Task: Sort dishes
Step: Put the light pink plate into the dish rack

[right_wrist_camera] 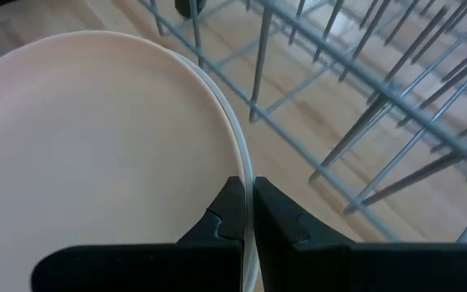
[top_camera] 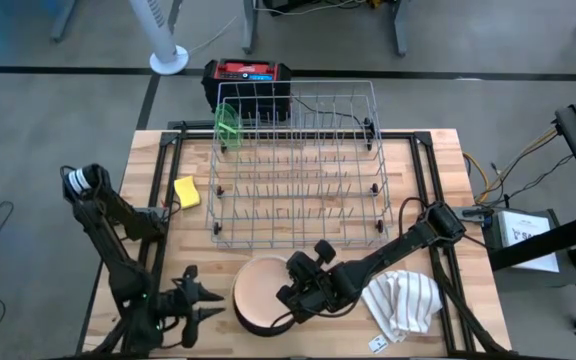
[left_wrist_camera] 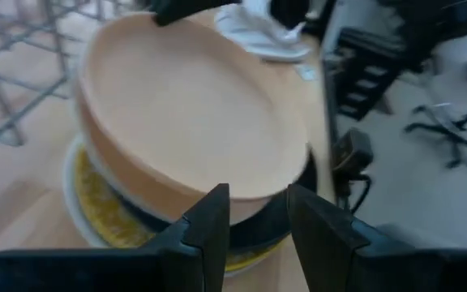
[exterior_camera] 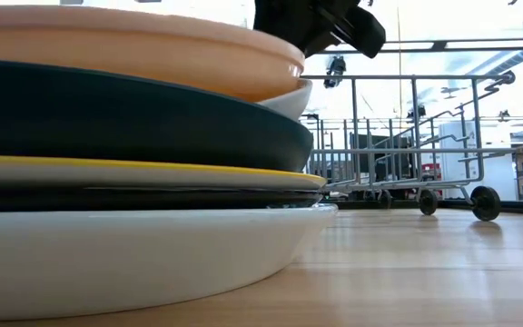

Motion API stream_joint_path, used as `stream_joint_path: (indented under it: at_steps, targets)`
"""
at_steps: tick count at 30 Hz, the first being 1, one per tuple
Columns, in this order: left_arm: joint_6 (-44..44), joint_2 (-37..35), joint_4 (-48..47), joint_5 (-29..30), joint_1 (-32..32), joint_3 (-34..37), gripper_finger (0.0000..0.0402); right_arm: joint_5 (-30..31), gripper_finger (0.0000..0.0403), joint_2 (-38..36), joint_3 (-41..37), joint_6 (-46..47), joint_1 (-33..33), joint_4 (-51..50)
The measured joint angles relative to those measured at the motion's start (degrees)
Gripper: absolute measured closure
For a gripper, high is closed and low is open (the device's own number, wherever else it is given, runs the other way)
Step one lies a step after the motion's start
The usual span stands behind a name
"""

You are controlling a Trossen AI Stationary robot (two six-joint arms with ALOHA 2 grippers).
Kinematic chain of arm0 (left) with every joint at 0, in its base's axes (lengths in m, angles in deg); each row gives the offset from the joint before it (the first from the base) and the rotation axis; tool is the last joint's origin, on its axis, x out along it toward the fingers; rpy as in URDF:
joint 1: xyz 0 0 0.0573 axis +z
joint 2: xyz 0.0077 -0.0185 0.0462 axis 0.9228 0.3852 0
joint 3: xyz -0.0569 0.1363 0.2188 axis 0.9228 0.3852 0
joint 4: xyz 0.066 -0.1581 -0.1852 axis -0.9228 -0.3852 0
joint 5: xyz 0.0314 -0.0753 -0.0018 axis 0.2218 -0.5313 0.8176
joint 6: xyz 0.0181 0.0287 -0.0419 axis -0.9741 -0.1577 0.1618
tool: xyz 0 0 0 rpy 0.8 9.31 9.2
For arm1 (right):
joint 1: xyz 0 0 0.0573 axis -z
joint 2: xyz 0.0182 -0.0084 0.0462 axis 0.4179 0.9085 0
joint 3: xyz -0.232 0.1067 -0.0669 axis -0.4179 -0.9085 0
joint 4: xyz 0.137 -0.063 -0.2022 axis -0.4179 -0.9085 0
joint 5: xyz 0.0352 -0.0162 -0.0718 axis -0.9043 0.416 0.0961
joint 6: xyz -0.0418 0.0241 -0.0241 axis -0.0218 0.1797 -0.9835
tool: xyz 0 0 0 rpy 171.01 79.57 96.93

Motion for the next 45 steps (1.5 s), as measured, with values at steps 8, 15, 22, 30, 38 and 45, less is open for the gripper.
stream_joint_path:
  at_steps: [8,15,22,30,38,45]
  targets:
    - [9.33,-2.14,23.71,3.87,1.33,15.06,0.0286,3.08,0.0403,0.00,0.00,-3.80,-0.67,0.13]
    - [11.22,-1.92,33.71,5.94,3.09,20.24,0.0286,6.26,0.0403,0.00,0.00,-6.66,-1.40,1.45]
    - [5.16,-1.86,39.87,4.45,4.65,20.28,0.0286,6.38,0.0403,0.61,0.00,-7.33,-1.47,2.18]
    - [2.70,-1.62,41.79,4.29,5.31,20.30,0.0286,7.85,0.0403,1.25,0.00,-7.79,-1.47,2.60]
    - [2.70,-0.05,41.83,2.79,7.30,20.30,0.0286,8.26,0.0403,1.25,0.00,-7.81,-1.47,3.08]
    - [1.35,-0.53,41.82,2.60,7.71,19.78,0.0286,8.69,0.0403,1.29,0.00,-7.92,-1.71,3.12]
